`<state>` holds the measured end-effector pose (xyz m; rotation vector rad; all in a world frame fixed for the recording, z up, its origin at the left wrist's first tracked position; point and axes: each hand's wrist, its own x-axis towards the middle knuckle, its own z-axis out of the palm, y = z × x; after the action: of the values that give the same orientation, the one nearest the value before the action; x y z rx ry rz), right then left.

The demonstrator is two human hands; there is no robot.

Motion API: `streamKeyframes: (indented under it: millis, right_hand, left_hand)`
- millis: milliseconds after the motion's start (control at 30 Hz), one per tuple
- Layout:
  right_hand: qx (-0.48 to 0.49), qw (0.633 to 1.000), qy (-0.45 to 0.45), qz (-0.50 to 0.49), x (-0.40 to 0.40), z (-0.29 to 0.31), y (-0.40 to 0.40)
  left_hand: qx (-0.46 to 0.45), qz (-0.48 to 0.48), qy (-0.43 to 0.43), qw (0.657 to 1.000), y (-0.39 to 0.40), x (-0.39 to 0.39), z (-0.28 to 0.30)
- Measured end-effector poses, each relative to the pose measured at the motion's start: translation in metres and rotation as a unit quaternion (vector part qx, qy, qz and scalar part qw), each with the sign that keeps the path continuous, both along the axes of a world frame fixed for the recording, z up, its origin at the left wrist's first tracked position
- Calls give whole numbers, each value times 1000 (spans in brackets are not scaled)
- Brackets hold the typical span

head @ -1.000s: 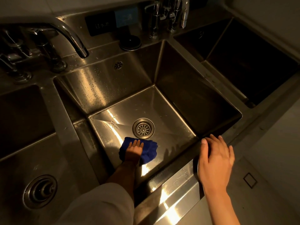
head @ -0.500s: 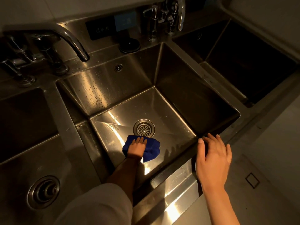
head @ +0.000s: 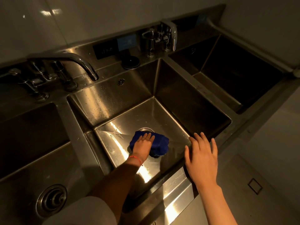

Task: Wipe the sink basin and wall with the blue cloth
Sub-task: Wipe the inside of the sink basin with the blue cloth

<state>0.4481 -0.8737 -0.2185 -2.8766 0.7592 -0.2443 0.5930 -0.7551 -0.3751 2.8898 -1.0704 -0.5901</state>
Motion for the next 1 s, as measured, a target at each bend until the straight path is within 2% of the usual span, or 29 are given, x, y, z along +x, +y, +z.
streamKeyframes:
  millis: [100,300,733,1000]
  right_hand:
    - [5,1000,-11,23,7,5,4]
    - [14,996,21,84,21,11,10]
    - [-3,986,25,165,35,25,26]
    - [-29,985,-64,156,22,49,30]
  left_hand:
    - [-43,3,-11,999,-3,0,20]
    - [-128,22,-23,991,-2,-3,64]
    - [-174,-13,-87,981,8,-30,153]
    - [-208,-1,-119,971,18,-56,197]
